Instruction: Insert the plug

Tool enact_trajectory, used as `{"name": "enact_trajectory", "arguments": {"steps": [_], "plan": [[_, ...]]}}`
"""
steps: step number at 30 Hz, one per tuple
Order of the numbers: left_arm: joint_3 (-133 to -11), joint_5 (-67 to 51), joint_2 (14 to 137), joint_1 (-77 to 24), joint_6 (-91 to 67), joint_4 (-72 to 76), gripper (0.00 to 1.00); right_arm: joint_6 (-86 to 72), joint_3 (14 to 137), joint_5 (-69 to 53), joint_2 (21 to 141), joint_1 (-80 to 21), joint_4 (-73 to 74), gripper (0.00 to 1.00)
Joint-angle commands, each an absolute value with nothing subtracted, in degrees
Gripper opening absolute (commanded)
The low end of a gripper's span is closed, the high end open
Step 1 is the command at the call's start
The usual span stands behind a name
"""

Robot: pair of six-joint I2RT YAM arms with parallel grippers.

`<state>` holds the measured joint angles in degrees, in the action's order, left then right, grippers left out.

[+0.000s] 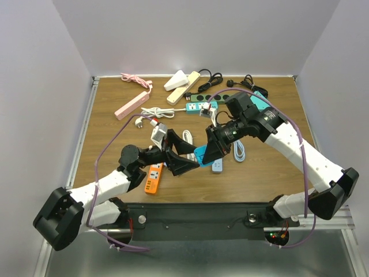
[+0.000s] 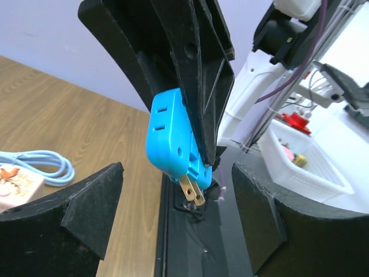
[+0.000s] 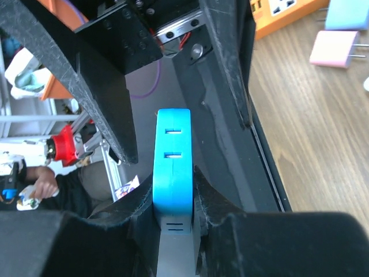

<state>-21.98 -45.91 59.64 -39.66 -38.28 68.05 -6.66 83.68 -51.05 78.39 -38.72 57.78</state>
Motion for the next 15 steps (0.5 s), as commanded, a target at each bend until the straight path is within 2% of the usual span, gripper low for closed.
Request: {"name": "enact_trajectory", "arguments": {"steps": [1, 8, 12, 15], "plan": [[-21.45, -48.95, 61.86, -39.73, -43.50, 81.90, 0.80, -4.57, 83.59, -54.93, 77.34, -39.20, 54.58, 0.00], [-21.18, -50.80, 64.16, -39.73, -45.44, 85.69, 0.59, -4.13, 83.50, -55.55, 76.99, -39.20, 54.40, 0.00], [-21.18, -51.50, 63.90, -39.73, -45.53, 86.39, 0.39, -3.87, 82.53, -56.16, 76.82, -39.20, 54.32, 0.00], [-21.18, -52.03, 63.90, -39.64, -45.79, 86.92, 0.29, -3.60, 81.92, -55.99, 76.47, -39.11, 54.05, 0.00]]}}
